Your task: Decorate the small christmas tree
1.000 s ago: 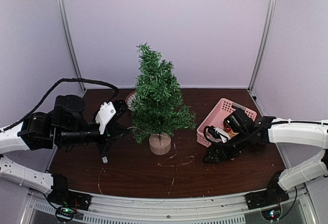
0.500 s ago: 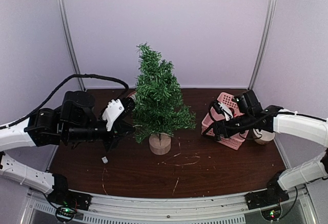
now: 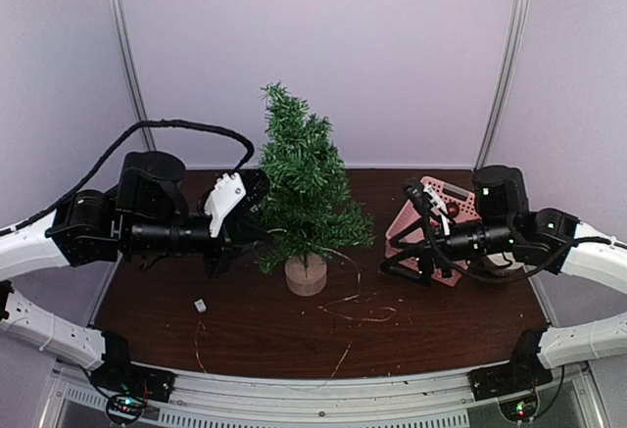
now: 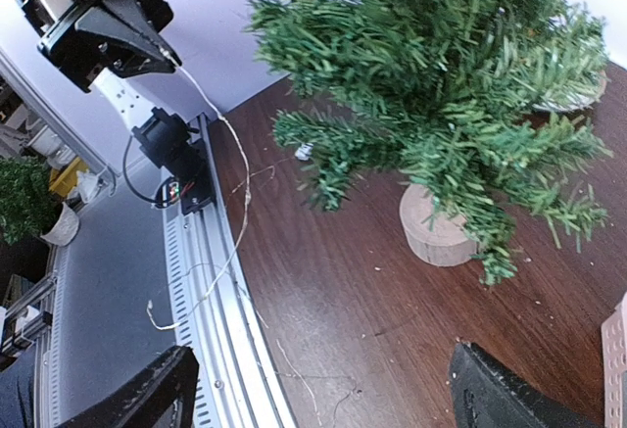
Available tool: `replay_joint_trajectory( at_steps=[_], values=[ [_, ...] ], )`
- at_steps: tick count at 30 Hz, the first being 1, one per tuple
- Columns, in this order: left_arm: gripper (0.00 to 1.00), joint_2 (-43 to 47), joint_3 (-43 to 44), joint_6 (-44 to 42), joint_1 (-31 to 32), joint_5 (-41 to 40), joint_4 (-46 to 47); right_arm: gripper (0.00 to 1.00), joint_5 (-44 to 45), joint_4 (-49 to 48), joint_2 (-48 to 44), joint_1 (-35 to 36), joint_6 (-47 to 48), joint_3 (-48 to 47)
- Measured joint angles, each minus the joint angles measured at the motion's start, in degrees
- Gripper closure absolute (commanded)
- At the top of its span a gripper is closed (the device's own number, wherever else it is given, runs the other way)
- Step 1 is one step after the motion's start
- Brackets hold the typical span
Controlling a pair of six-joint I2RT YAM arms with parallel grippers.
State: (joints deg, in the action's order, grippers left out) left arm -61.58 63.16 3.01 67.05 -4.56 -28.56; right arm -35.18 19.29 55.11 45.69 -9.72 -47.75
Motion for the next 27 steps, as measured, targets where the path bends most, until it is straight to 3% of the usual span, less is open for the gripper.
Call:
replay_joint_trajectory(
  at_steps=[10,15,21,27],
  values=[
    [1.00,0.0,4.1,-1.3,0.0,1.4,0.2,0.05,-0.9,-1.4,5.1,7.2,-1.1,-3.4],
    [1.00,0.0,4.1,-1.7,0.0,-0.1,0.4,0.02,-3.2,-7.1,5.0,7.9,-4.5,-2.9],
    [1.00,0.0,4.8,-1.7,0.0,-2.4,1.7,0.05,-4.0,-14.1,3.8,8.1,-6.5,1.0],
    [1.00,-0.3,7.3,-1.8,0.0,-3.2,2.4,0.08,-2.8,-14.9,3.7,10.0,-1.9,2.2]
  ],
)
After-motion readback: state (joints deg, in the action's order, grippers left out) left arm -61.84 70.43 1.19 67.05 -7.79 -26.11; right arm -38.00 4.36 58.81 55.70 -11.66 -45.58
